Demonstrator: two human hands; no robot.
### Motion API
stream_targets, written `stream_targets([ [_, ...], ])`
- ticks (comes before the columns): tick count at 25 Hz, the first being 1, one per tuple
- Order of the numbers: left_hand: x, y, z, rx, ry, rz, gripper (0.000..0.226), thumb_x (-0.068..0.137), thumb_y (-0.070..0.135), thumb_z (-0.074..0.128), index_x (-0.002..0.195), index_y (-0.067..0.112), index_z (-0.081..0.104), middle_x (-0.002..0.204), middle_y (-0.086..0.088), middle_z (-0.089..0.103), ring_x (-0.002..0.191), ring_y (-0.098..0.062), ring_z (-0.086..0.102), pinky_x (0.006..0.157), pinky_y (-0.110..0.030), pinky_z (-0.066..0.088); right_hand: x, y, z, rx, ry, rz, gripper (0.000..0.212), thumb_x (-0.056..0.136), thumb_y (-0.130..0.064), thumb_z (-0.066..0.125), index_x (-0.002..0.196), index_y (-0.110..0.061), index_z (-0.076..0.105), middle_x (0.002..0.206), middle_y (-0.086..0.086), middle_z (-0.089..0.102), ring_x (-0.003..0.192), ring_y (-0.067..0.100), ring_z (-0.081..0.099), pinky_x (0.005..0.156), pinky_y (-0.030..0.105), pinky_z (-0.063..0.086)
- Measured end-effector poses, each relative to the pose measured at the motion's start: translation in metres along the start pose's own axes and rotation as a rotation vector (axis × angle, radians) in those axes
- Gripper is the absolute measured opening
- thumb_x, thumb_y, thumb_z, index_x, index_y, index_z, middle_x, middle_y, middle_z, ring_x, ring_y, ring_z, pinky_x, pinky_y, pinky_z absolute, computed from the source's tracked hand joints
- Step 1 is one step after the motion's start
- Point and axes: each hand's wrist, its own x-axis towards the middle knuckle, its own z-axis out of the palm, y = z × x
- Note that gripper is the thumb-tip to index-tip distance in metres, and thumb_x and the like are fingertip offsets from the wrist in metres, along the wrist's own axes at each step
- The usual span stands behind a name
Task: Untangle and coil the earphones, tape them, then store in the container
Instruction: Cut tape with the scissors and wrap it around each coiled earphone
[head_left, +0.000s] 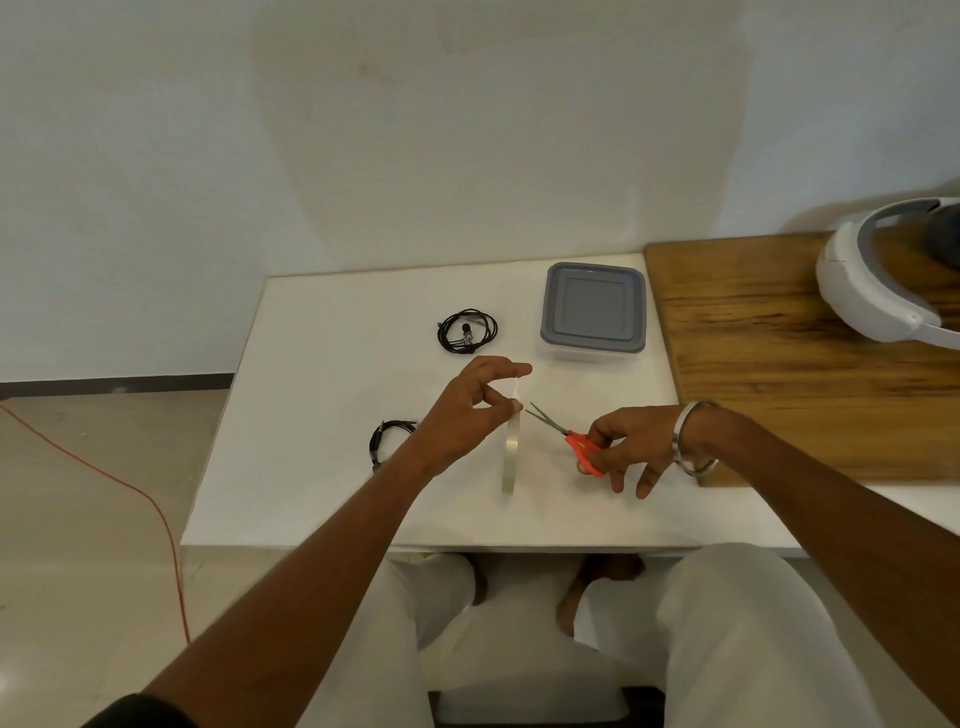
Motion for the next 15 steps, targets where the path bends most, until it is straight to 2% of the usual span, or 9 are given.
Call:
stream_targets([
  [3, 0.001, 0.001, -0.002, 0.009, -0.032, 0.01, 0.042, 0.087, 0.002, 0.065, 0.123, 0.025, 0.061, 0.128, 0.009, 0.051, 0.082, -0.007, 0.066, 0.084, -0.005, 0.043, 0.002, -0.006, 0.001, -0.019, -0.026, 0.017, 0.025, 0.091, -0.024, 0.059, 0.112, -0.011, 0.054, 0.111, 0.013, 0.063, 0.086, 0.02, 0.064, 0.084, 0.041, 0.056],
  [6, 0.002, 0.002, -0.008, 0.007, -0.065, -0.012, 0.044, 0.087, 0.002, 0.066, 0.121, 0.028, 0.06, 0.124, 0.014, 0.05, 0.079, 0.0, 0.064, 0.081, -0.008, 0.046, 0.005, -0.008, 0.002, 0.001, -0.021, 0.005, 0.019, 0.092, -0.027, 0.056, 0.106, -0.014, 0.055, 0.109, 0.01, 0.062, 0.083, 0.019, 0.063, 0.08, 0.038, 0.056],
  [9, 0.002, 0.003, -0.01, 0.001, -0.086, -0.035, 0.044, 0.087, 0.003, 0.066, 0.121, 0.031, 0.061, 0.124, 0.014, 0.05, 0.077, 0.0, 0.06, 0.08, -0.008, 0.047, 0.005, -0.009, 0.0, 0.019, -0.013, -0.009, 0.015, 0.093, -0.026, 0.054, 0.103, -0.015, 0.056, 0.098, 0.005, 0.06, 0.082, 0.019, 0.062, 0.079, 0.038, 0.056],
  [15, 0.002, 0.006, -0.003, 0.053, -0.146, -0.067, 0.049, 0.086, -0.004, 0.063, 0.123, 0.029, 0.061, 0.125, 0.013, 0.049, 0.08, -0.006, 0.056, 0.077, -0.006, 0.047, 0.01, -0.02, 0.001, -0.066, -0.044, -0.012, 0.018, 0.092, -0.03, 0.055, 0.105, -0.017, 0.054, 0.096, 0.002, 0.06, 0.078, 0.016, 0.062, 0.074, 0.034, 0.055],
])
